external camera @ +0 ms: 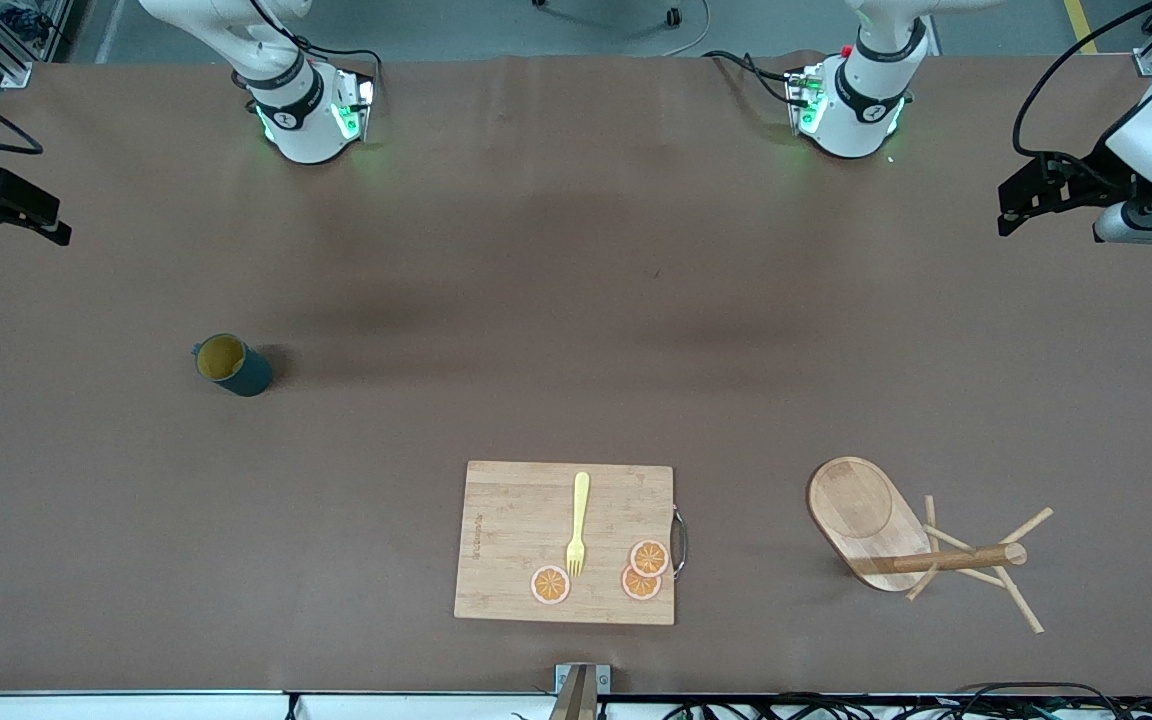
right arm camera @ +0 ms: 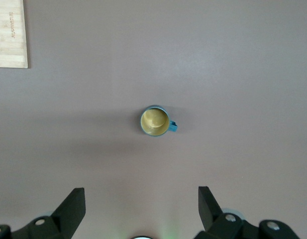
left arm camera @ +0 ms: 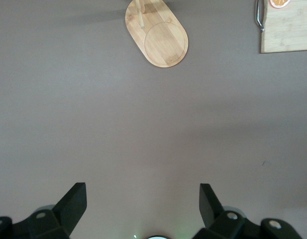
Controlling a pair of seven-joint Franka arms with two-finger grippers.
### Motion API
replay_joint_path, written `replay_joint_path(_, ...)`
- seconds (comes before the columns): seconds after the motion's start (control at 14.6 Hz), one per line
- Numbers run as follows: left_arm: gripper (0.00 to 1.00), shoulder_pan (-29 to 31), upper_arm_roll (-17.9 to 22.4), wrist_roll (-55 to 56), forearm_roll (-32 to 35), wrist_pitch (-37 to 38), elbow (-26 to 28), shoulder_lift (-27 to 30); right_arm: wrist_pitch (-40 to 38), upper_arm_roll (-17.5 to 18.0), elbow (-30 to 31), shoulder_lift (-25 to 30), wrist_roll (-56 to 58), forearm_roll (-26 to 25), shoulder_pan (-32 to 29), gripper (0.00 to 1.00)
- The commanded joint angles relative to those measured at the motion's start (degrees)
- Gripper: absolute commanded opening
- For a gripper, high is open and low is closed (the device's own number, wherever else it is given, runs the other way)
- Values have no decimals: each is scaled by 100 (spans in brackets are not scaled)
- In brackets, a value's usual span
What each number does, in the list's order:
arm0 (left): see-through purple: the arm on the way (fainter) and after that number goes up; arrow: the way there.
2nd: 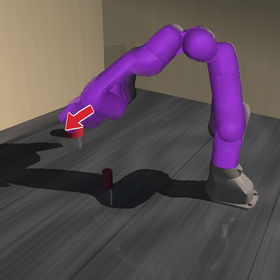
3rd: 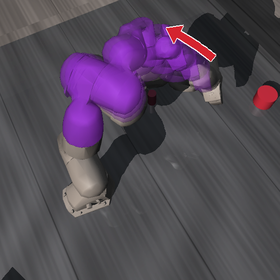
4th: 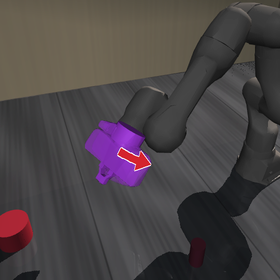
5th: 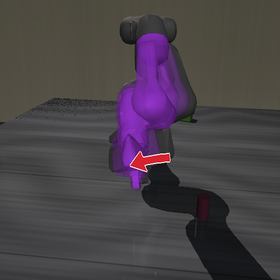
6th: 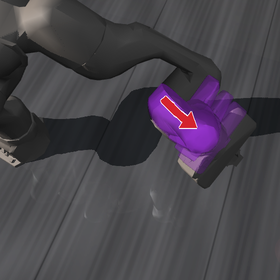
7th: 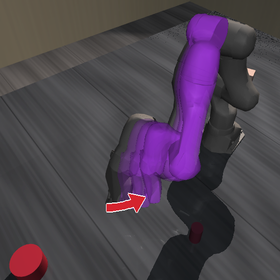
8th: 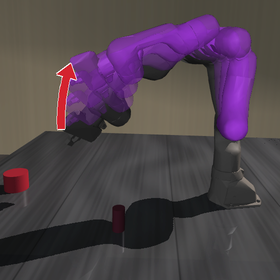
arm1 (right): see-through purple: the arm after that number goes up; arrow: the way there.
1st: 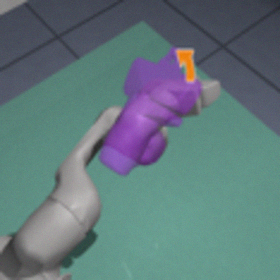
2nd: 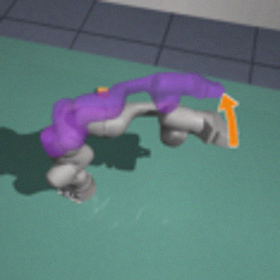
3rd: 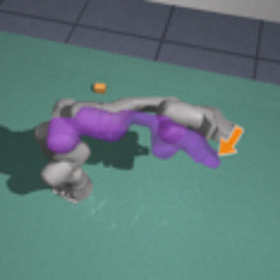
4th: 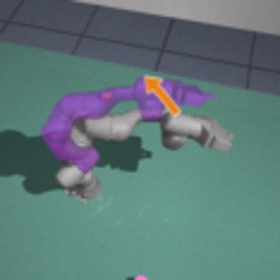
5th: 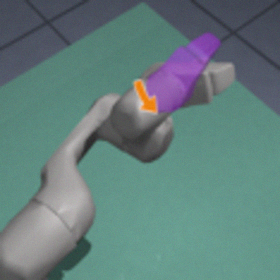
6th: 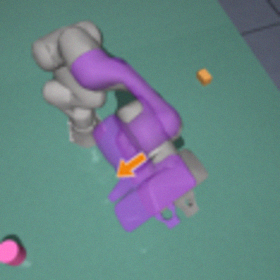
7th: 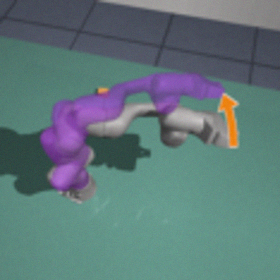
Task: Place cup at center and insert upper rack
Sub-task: 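Reach the right gripper toward the teal mug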
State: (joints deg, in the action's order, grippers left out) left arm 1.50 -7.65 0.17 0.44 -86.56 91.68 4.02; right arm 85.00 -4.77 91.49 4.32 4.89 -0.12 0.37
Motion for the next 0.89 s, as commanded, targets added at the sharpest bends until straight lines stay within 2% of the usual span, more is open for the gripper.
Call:
replay_joint_path(0.0, 100, 8, -17, 53, -105, 69, -27, 3, 0, 38, 159, 332, 82, -120, -54, 100)
replay_joint_path(0.34, 100, 26, -8, 9, -88, 69, -79, -58, -141, 38, 185, 411, 83, -129, -54, 100)
replay_joint_path(0.55, 100, 43, -8, 27, -105, 69, -229, -120, -150, 38, -174, 350, 3, -120, -116, 100)
replay_joint_path(0.82, 100, 26, -8, -17, -97, 104, -203, -120, -2, 29, -219, -54, 65, -23, -282, 100)
